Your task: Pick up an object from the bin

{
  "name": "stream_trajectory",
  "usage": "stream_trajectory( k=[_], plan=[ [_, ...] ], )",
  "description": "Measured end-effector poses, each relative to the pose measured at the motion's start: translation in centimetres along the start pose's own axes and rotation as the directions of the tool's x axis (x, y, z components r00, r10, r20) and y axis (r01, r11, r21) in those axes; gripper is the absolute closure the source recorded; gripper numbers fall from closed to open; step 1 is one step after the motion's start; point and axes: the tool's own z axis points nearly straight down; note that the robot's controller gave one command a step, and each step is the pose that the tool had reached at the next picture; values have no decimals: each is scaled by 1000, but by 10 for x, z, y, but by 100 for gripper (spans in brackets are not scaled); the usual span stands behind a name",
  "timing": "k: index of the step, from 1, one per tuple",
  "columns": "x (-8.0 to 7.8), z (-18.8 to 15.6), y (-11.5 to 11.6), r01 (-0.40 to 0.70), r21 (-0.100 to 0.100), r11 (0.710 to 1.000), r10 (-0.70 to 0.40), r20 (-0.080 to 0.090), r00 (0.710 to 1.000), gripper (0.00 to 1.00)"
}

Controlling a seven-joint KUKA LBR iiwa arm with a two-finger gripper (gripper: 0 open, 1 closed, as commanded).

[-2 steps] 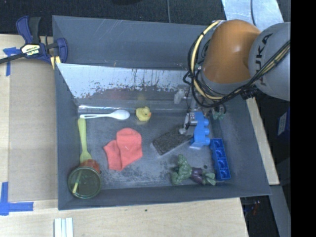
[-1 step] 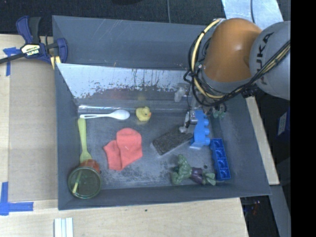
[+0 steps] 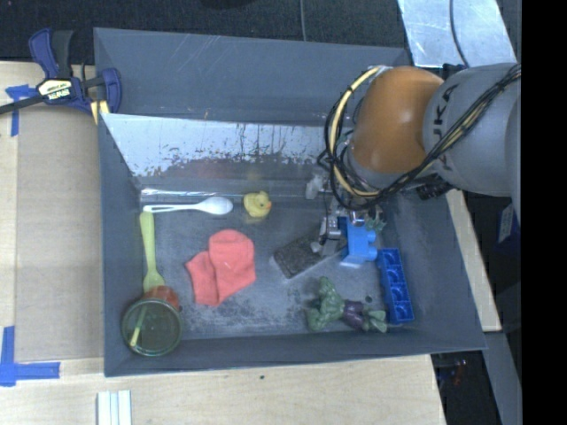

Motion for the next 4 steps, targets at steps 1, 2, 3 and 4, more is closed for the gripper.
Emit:
stream_trajectory(
  k=[1,2,3,4],
  plan=[
    [-7,32,-19,-9,-3,1000,9,1,1000,0],
    [1,26,-2,-20,0,1000,20,3,1000,0],
    [0,9,-2,-10,-1,1000,10,12,1000,0],
    [5,22,3,-57,-1,998,57,9,998,0]
  ],
)
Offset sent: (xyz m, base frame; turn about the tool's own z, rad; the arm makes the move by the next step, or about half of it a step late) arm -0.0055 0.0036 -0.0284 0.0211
